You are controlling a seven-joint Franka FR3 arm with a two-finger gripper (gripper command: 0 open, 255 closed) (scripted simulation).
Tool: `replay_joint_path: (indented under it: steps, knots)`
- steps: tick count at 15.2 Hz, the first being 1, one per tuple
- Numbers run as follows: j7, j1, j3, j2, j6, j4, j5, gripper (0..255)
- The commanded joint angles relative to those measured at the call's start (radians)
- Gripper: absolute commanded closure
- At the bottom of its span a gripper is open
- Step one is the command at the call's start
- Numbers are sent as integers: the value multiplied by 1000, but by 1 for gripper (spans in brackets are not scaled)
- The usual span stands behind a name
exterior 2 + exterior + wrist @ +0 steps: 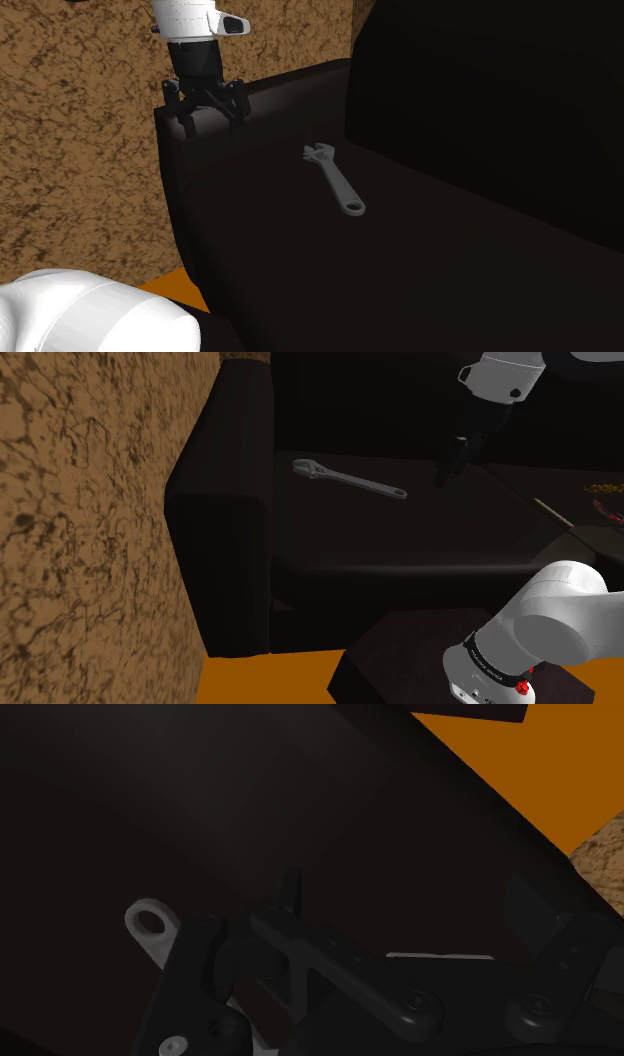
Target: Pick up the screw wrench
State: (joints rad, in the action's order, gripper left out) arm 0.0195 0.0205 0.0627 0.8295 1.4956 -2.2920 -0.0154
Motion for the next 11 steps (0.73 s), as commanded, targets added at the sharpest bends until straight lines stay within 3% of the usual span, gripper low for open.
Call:
replay_joint_path:
  steps: [1,11]
  knots:
    - [0,0,0,0,0,0,0,0]
    - [212,-1,-129,-304,233,62,53,0]
